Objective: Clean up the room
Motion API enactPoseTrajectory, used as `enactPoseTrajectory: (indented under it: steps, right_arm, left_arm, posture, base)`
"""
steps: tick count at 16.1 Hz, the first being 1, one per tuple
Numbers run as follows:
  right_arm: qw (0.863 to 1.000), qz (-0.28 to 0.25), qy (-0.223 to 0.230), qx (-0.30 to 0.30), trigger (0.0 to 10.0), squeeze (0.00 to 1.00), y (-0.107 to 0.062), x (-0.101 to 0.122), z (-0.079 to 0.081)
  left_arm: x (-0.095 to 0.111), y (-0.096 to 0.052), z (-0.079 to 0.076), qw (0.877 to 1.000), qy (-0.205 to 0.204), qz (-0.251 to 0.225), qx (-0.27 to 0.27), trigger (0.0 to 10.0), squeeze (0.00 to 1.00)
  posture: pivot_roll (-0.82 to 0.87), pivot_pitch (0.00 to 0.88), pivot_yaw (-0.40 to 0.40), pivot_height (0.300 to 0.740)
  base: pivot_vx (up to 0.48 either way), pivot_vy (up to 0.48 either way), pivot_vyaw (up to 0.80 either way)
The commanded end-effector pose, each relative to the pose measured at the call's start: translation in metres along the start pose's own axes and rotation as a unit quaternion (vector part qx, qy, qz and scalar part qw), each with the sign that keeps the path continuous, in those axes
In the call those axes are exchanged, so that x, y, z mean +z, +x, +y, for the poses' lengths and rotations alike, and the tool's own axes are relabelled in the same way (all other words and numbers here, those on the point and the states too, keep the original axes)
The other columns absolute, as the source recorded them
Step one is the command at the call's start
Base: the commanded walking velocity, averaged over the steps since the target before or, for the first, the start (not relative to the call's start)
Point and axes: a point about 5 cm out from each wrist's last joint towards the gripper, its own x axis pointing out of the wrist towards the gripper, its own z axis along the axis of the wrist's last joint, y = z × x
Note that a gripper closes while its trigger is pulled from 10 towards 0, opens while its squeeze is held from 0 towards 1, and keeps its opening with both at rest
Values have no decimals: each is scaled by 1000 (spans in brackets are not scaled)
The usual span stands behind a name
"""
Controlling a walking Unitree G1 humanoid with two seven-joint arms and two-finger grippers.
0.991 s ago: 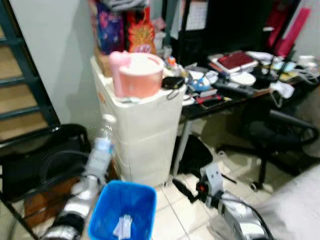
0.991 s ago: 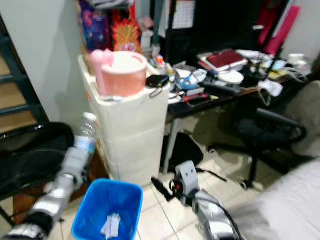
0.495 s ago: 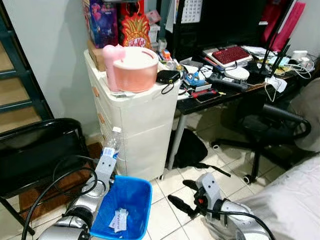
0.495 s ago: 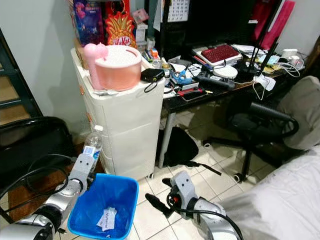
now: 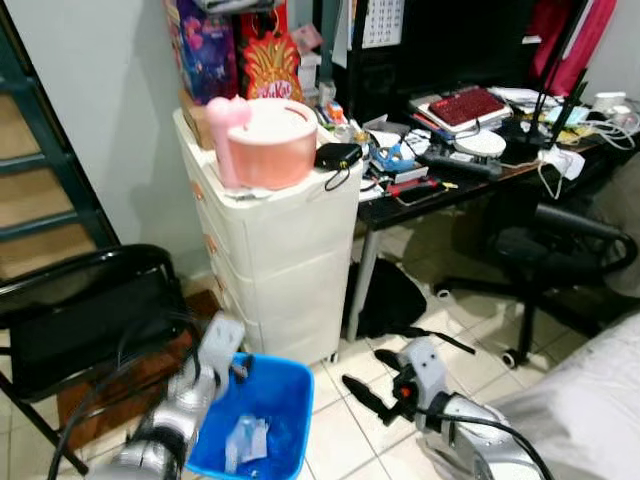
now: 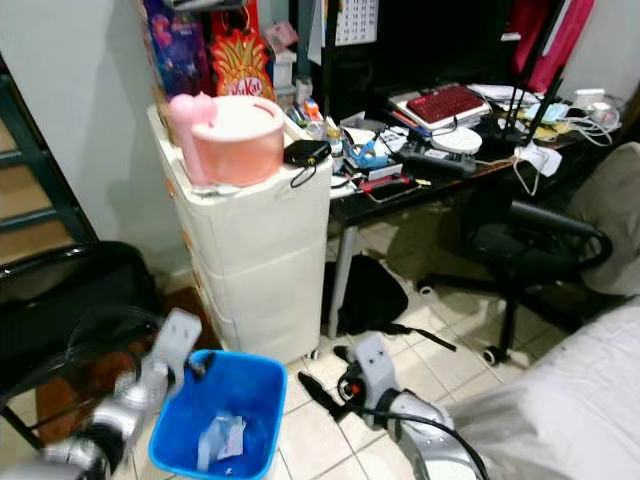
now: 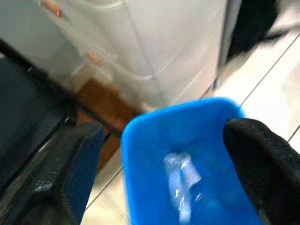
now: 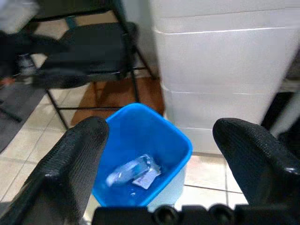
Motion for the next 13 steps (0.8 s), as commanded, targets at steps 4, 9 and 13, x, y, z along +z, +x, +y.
enactPoseTrajectory:
  steps: [4,9,13]
  right_arm:
    - [999,-11,14,-35,10000,0,1,1,-11]
    - [999,-18,13,-44,10000,0,12,8,-17]
    - [997,-35,25,-60,10000,0,11,12,-23]
  left_arm:
    - [26,-16,-3,988,-46,-150,13,10000,0]
    - [55,-24,-7,971,-80,-221,49,10000,0]
    - [62,-28,-4,970,-79,-220,65,10000,0]
  posture:
    - [-40,0,8,740]
    - [-13,0,-1,740]
    - [-26,0,8,740]
  base:
    - [0,0,0]
    - [0,0,0]
    - [0,0,0]
